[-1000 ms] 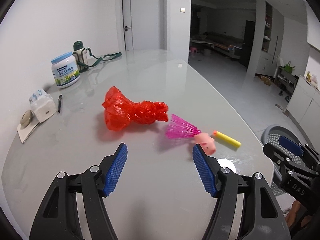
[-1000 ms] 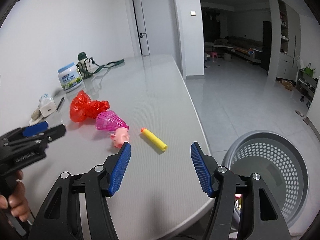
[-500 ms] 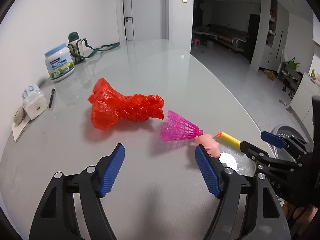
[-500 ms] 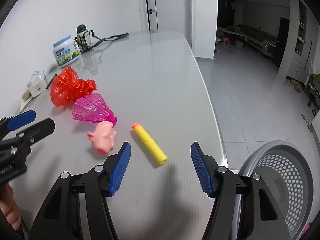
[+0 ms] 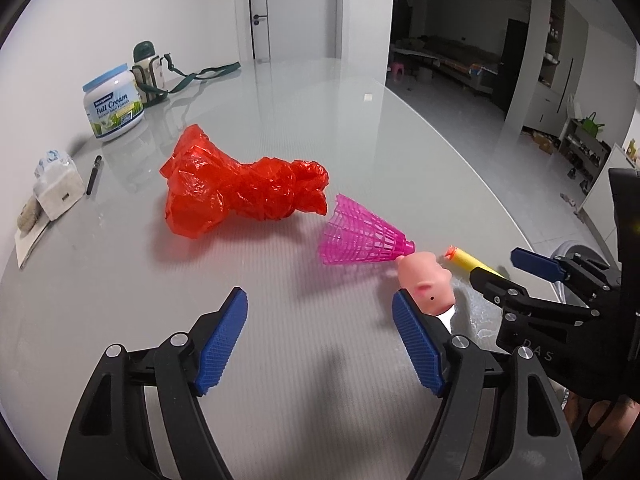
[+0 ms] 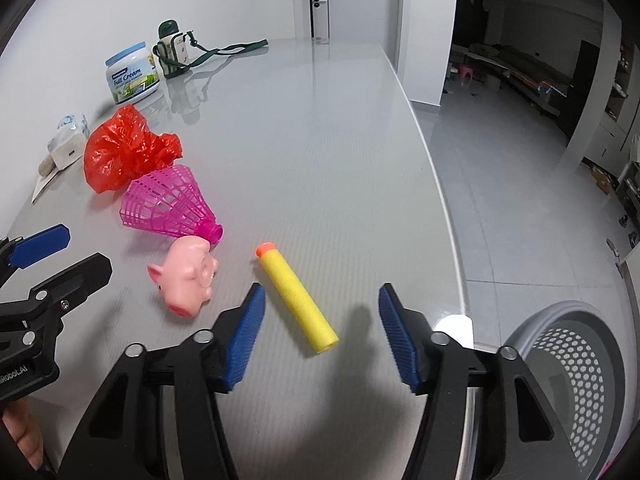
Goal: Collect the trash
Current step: 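Move both open grippers back toward the pig toy and yellow dart, then grasp the yellow foam dart with the right gripper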
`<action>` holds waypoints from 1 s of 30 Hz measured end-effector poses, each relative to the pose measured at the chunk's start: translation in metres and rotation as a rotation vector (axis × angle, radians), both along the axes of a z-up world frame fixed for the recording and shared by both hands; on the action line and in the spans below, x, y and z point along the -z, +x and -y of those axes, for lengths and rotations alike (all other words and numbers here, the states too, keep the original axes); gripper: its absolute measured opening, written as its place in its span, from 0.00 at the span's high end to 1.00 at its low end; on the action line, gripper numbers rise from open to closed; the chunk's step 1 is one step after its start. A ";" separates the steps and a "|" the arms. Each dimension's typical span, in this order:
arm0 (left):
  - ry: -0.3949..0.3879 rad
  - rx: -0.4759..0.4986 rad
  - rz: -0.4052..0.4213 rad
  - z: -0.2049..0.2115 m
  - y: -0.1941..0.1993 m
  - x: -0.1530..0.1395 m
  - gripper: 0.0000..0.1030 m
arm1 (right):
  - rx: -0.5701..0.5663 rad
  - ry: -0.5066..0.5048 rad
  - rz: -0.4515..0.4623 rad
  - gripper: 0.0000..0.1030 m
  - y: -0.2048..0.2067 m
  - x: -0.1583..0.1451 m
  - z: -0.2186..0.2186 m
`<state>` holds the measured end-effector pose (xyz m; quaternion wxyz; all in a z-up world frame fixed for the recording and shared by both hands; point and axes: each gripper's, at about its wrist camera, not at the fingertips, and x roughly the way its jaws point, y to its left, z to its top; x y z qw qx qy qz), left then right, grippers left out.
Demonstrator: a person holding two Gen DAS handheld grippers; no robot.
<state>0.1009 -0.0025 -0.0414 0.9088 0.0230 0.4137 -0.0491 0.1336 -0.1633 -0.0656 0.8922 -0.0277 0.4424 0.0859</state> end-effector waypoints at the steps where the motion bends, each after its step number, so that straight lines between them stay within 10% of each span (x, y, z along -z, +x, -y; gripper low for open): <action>1: -0.003 0.002 -0.002 0.000 0.000 0.001 0.28 | -0.006 -0.006 -0.003 0.54 0.001 0.001 -0.002; 11: -0.012 0.005 -0.003 0.003 0.001 0.001 0.28 | -0.059 -0.025 0.003 0.88 -0.004 0.003 -0.018; 30: -0.039 0.058 -0.056 0.048 0.019 0.016 0.27 | 0.131 0.204 0.075 0.88 -0.079 -0.010 0.050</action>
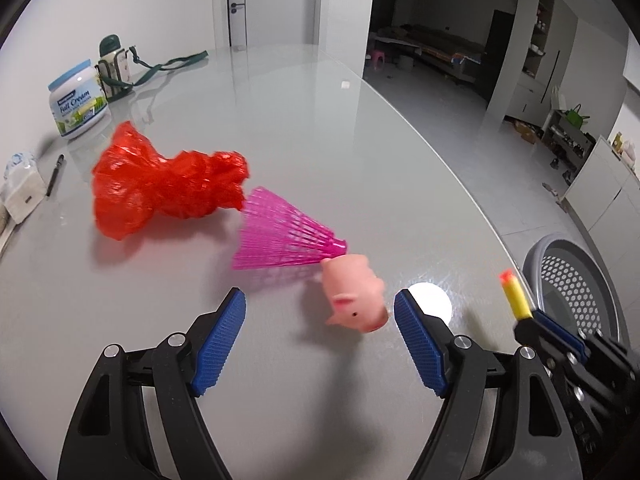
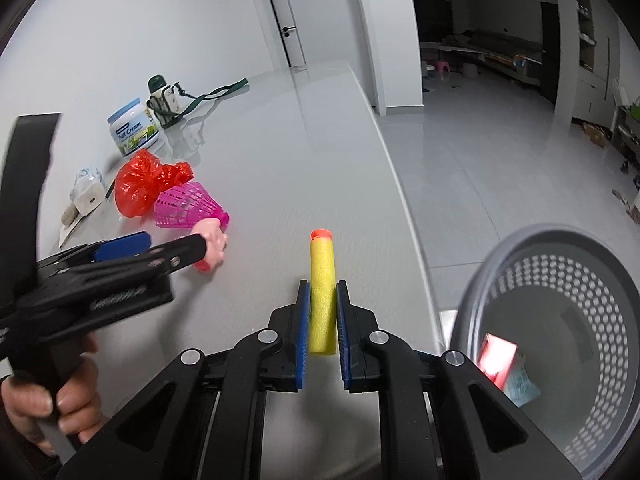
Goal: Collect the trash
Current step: 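Grasp the yellow foam dart with the right gripper, then grasp the pink pig toy with the left gripper while the right gripper carries the dart to the basket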
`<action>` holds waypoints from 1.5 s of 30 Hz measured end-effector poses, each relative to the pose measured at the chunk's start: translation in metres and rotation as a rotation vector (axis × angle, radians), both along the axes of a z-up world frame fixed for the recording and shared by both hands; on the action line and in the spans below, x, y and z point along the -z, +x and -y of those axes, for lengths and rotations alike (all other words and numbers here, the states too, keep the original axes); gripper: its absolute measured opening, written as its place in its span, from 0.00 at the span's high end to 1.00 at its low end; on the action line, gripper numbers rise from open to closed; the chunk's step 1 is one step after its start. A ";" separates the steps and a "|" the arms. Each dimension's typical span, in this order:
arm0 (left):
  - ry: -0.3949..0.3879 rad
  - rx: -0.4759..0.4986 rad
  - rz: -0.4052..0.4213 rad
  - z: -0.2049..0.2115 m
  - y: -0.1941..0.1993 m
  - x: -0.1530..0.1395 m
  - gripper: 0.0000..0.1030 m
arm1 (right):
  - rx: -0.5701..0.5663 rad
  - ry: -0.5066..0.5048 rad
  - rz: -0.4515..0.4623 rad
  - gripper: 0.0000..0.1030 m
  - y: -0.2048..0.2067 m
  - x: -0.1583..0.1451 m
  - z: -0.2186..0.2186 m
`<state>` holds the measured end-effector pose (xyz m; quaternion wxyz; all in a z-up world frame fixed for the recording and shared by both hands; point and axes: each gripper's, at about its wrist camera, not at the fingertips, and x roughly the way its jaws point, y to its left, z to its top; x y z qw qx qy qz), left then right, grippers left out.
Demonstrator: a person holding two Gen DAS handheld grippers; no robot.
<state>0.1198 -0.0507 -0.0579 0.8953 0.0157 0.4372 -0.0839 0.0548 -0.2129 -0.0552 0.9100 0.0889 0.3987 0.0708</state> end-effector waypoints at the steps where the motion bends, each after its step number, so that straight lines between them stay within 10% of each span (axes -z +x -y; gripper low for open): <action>1: 0.001 -0.003 -0.002 0.002 0.001 0.002 0.27 | 0.003 0.005 0.000 0.88 -0.002 0.001 0.002; 7: 0.010 -0.005 -0.022 0.011 0.007 0.010 0.38 | 0.034 0.030 0.000 0.88 -0.012 0.005 0.016; 12: 0.000 0.029 -0.043 0.018 0.003 0.013 0.69 | 0.052 0.037 0.001 0.88 -0.016 0.004 0.023; 45: -0.036 0.430 0.039 0.133 -0.072 -0.022 0.69 | 0.382 0.020 0.031 0.88 -0.095 -0.005 0.113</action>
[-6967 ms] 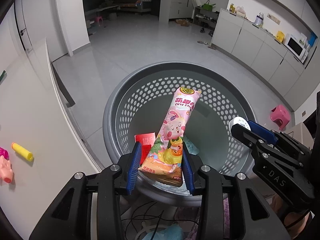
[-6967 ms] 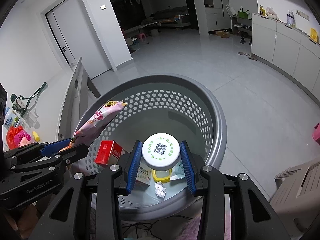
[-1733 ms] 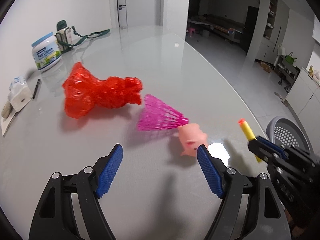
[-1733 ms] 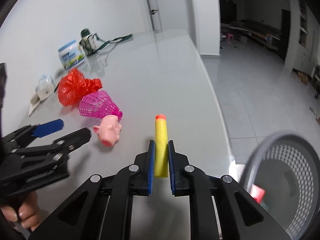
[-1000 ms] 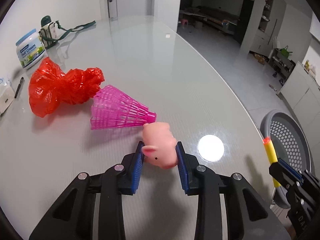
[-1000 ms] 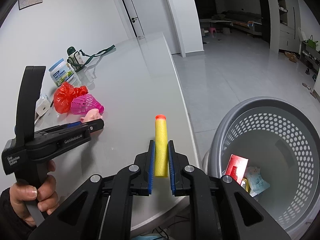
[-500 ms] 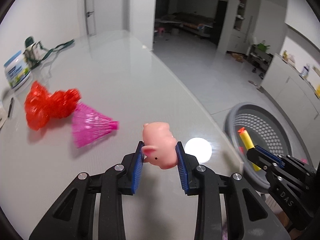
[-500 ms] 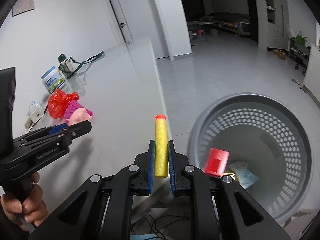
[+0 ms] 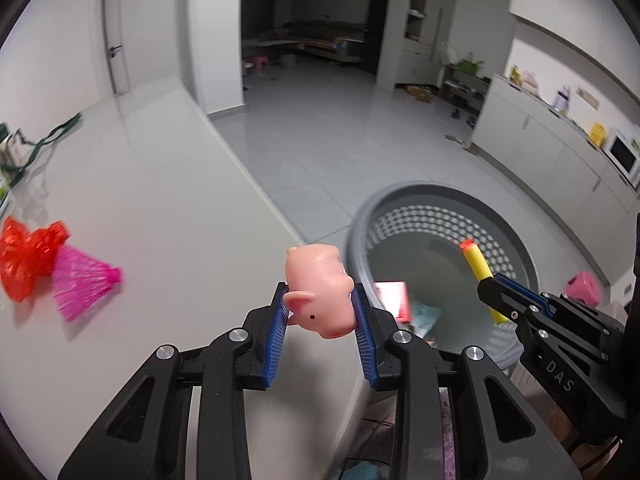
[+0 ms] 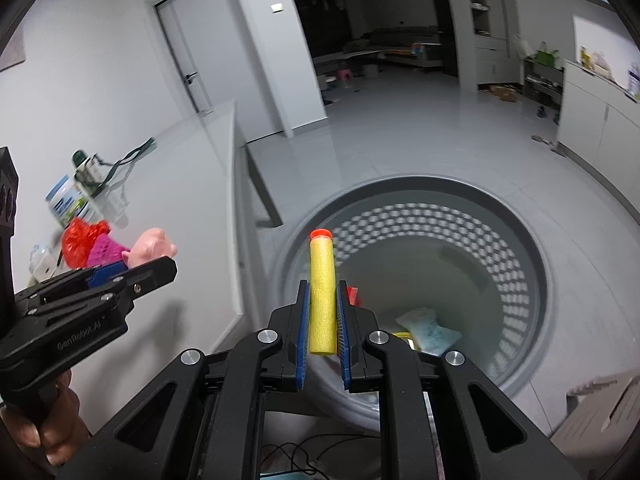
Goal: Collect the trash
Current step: 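Grasp the pink pig toy with the left gripper while the right gripper carries the dart to the basket, then open both grippers over the basket to drop the pig and dart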
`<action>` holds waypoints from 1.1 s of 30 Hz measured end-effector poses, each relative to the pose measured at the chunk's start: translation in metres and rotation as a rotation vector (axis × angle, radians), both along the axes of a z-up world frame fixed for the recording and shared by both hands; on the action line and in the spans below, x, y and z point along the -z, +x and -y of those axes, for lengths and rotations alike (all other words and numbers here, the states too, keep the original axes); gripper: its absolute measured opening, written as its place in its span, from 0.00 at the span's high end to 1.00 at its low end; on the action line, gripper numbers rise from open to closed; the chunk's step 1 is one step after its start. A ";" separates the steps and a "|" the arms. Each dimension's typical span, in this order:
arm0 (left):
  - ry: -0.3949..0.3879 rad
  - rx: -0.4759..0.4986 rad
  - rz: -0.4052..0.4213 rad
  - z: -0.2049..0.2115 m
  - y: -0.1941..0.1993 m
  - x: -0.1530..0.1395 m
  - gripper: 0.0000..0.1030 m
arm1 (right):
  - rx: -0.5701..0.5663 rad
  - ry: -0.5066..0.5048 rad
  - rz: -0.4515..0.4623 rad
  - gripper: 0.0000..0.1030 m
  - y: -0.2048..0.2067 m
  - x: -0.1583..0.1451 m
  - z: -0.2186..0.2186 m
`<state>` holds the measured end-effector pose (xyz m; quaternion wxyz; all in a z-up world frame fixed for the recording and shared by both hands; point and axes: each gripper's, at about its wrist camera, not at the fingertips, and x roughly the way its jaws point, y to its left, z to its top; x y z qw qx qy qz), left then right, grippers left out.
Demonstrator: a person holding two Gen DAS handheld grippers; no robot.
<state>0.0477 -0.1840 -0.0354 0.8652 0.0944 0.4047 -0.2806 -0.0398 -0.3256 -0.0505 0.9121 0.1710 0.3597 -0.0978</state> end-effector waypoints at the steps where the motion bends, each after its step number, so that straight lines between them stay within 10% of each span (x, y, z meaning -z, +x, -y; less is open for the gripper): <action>1: 0.003 0.015 0.000 0.007 -0.001 0.001 0.69 | 0.011 0.001 -0.001 0.88 -0.004 0.001 0.004; 29: 0.103 0.149 -0.095 0.098 -0.009 0.053 0.68 | 0.116 0.085 -0.097 0.88 -0.030 0.052 0.079; 33: 0.105 0.142 -0.109 0.098 -0.006 0.054 0.66 | 0.124 0.084 -0.087 0.76 -0.031 0.051 0.079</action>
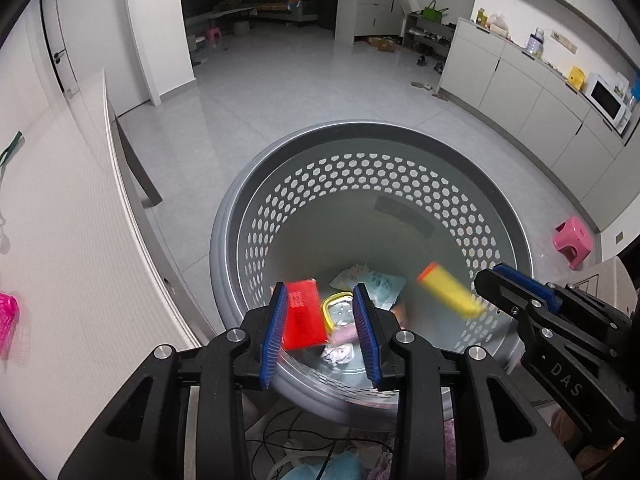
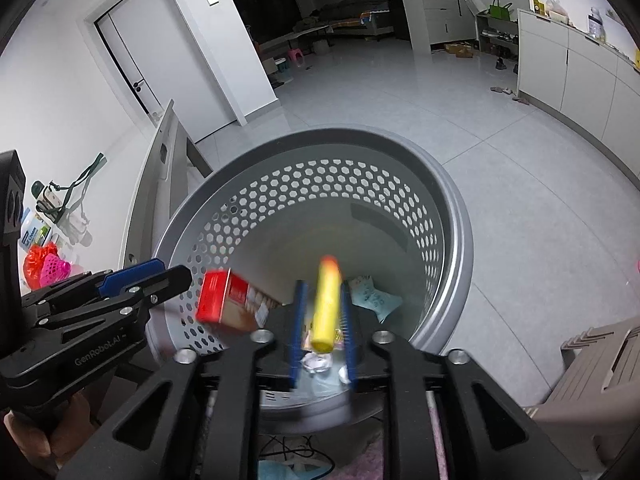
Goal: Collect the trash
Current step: 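Open both grippers over the basket to drop the pig and dart, then move both open grippers back over the red bag and pink shuttlecock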
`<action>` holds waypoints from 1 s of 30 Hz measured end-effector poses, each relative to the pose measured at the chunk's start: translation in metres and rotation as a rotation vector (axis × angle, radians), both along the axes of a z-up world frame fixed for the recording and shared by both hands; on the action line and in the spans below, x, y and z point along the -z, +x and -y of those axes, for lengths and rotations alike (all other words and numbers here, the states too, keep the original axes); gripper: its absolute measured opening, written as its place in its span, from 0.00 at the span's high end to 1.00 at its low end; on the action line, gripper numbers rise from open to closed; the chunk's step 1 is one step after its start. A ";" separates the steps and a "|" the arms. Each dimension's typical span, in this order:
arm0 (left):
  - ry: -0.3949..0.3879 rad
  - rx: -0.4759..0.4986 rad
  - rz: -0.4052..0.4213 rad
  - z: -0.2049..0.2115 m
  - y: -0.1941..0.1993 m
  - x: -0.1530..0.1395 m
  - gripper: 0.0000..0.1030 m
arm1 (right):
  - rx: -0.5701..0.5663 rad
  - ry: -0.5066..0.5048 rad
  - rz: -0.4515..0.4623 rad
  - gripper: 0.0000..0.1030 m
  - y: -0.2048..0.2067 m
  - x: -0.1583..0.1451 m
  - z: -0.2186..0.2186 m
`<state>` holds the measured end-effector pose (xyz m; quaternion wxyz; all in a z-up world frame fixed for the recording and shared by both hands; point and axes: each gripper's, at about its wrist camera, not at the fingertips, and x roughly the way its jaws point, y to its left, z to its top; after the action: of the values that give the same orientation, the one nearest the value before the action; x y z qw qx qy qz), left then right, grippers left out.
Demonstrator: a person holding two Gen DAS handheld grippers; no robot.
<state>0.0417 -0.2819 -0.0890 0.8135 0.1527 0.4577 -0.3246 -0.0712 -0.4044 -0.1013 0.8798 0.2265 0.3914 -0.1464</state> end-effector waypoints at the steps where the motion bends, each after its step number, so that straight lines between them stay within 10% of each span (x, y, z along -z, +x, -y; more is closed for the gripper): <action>1: 0.000 -0.002 -0.001 0.001 0.001 0.001 0.65 | 0.001 -0.001 0.001 0.76 0.000 0.000 0.000; 14: -0.014 -0.019 0.024 -0.008 -0.005 -0.006 0.55 | -0.003 -0.008 0.013 0.75 -0.001 -0.007 -0.005; 30: -0.074 -0.100 0.125 -0.060 -0.012 -0.043 0.31 | -0.052 -0.084 0.084 0.52 -0.004 -0.042 -0.046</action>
<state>0.0300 -0.2222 -0.0458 0.8607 0.1195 0.4009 -0.2902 -0.0751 -0.3585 -0.0588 0.9077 0.1851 0.3534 -0.1300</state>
